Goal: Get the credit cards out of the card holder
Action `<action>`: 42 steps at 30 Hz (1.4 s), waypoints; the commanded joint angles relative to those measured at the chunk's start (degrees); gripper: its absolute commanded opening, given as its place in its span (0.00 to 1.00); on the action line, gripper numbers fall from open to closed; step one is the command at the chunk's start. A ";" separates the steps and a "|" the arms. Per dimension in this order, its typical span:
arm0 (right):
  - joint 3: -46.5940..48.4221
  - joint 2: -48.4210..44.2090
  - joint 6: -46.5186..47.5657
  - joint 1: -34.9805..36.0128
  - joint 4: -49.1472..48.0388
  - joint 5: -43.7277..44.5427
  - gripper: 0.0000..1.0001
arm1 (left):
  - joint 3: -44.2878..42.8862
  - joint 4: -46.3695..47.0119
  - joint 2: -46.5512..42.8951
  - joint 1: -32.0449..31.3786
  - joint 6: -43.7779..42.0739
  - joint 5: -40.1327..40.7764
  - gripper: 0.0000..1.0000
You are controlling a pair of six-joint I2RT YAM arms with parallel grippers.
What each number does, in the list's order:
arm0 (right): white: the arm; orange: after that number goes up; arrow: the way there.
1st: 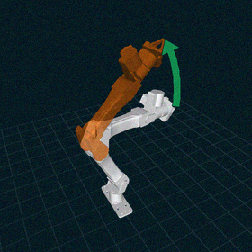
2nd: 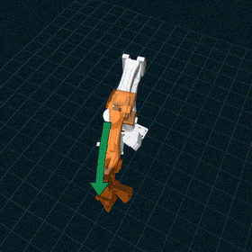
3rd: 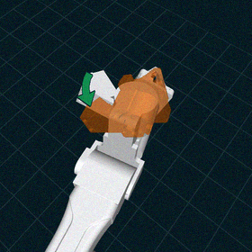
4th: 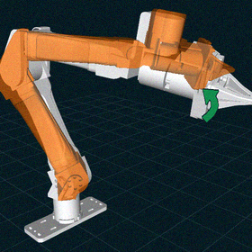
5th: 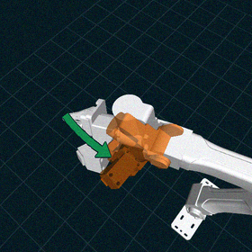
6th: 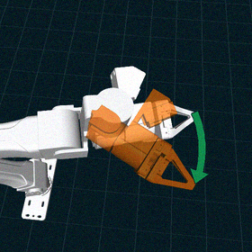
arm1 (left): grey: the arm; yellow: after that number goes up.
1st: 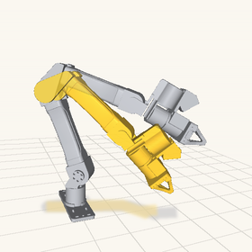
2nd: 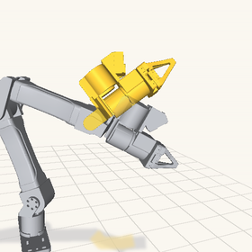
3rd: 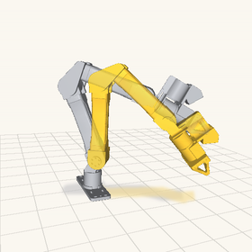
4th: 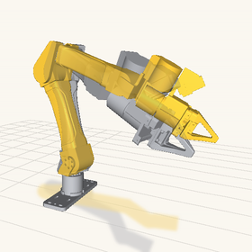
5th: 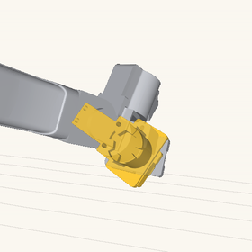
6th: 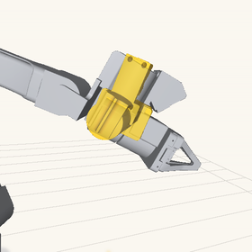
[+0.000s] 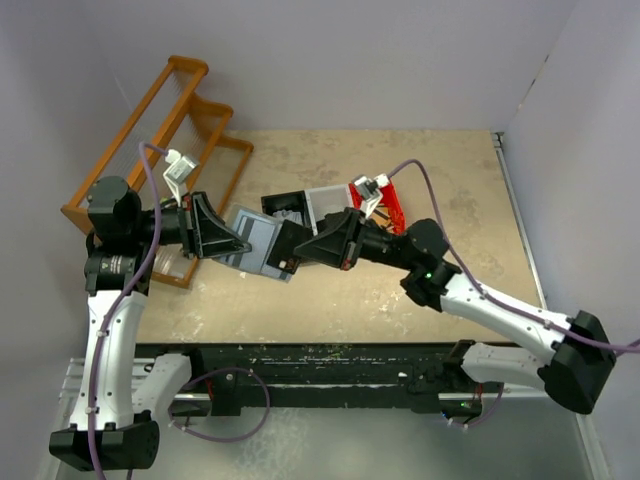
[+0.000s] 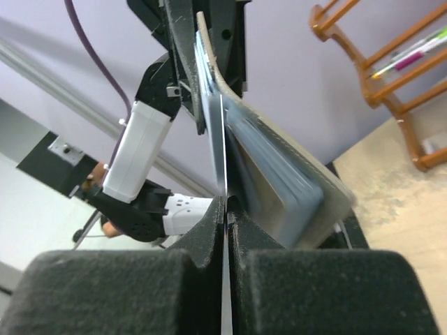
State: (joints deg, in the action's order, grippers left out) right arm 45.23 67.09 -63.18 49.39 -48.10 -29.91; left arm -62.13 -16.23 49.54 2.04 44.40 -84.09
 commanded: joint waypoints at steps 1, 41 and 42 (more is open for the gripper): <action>-1.12 -7.69 4.98 -4.27 11.16 -0.61 0.00 | -2.80 0.74 -0.32 -0.46 -0.08 -2.47 0.02; 46.09 44.72 44.97 -17.27 72.40 23.68 0.00 | -16.17 -29.35 -0.33 -0.46 -30.19 1.37 0.03; 46.32 45.07 44.99 -17.44 72.44 23.86 0.00 | -16.08 -28.57 -0.45 -0.46 -28.98 0.70 0.03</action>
State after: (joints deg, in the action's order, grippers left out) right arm 88.29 112.25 -19.64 32.51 24.51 -5.56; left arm -75.88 -50.78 50.24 1.74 10.50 -76.62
